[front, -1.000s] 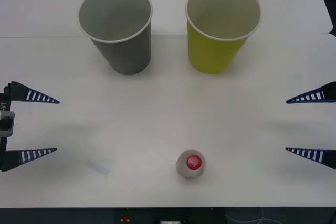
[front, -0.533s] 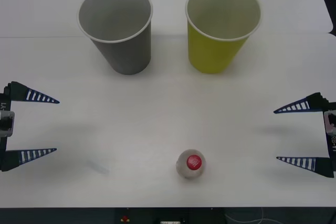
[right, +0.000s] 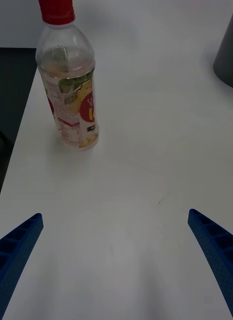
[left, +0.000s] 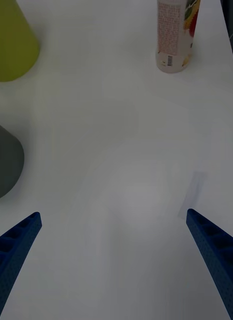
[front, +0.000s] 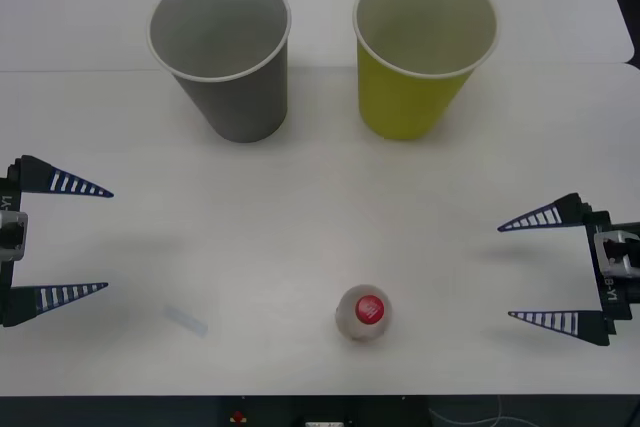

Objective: Put the can into the green bin and the plastic bottle into the gray bin

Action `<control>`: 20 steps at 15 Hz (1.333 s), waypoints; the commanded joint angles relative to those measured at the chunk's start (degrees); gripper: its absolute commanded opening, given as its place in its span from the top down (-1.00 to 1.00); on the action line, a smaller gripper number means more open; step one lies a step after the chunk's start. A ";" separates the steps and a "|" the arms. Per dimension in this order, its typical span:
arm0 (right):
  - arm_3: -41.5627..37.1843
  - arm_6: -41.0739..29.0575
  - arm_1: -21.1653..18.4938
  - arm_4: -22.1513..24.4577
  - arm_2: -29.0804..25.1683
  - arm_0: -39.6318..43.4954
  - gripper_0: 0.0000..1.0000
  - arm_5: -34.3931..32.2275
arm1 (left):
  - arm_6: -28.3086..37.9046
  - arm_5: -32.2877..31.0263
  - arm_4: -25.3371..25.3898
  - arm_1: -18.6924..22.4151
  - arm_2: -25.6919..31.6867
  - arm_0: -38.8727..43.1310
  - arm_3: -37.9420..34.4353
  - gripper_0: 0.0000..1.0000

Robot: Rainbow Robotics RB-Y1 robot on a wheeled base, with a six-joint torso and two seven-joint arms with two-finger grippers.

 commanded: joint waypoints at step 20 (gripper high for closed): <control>17.73 11.36 24.03 -3.96 11.30 -5.56 -1.00 -3.66 | 0.00 0.00 0.00 0.00 0.00 0.00 0.00 -1.00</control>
